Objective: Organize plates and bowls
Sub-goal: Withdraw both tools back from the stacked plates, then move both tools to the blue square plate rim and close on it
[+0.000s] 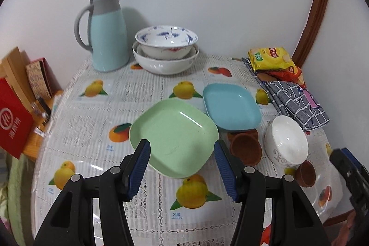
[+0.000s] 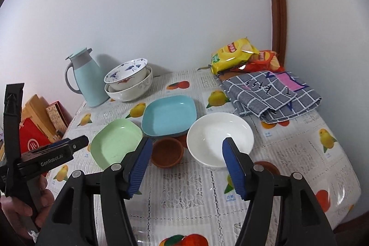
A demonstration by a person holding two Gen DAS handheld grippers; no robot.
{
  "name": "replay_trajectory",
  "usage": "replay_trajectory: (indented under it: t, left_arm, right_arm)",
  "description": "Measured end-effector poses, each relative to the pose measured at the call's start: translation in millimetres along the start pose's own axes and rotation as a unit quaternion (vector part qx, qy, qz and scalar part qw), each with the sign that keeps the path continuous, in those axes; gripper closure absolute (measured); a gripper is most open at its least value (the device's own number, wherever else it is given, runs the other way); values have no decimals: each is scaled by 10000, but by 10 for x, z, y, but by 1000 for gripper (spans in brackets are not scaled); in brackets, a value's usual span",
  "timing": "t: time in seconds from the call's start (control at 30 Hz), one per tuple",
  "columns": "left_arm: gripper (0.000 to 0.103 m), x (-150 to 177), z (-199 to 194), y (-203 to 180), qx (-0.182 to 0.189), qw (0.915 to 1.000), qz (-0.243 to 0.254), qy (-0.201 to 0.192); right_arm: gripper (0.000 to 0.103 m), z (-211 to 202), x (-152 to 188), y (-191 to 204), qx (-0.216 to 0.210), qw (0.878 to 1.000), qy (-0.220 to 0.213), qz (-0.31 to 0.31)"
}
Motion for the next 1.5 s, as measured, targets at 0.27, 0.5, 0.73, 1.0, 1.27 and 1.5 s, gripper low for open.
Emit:
replay_trajectory:
  t: [0.27,0.5,0.73,1.0,1.27,1.5]
  left_arm:
    - [48,61,-24,-260,217,9994,170,230]
    - [48,75,-26,-396,246,9990,280,264]
    - [48,92,121,-432,206,9987,253,398]
    - [48,-58,299,-326,-89,9990,245,365]
    - [48,-167,541,-408,-50,9983,401,420]
    - [48,-318,803,-438,-6,9982,378,459]
  right_arm:
    - [40,-100,130,9,74,9998,178,-4]
    - [40,-199,116,-93,131,9998,73,87]
    - [40,-113,144,-168,59,9996,171,196]
    - [40,69,109,-249,153,9997,210,-3]
    - [40,412,-104,-264,92,9995,271,-96]
    - [45,752,-300,-271,127,9986,390,-321]
Point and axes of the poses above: each gripper's, at about its wrist camera, not at the fingertips, and z roughly the way its jaws point, y to its left, x to its underside, the point moved 5 cm from there along z, roughly the way its jaws point, and after that the axes turned 12 degrees about -z, right-handed, at the moved point
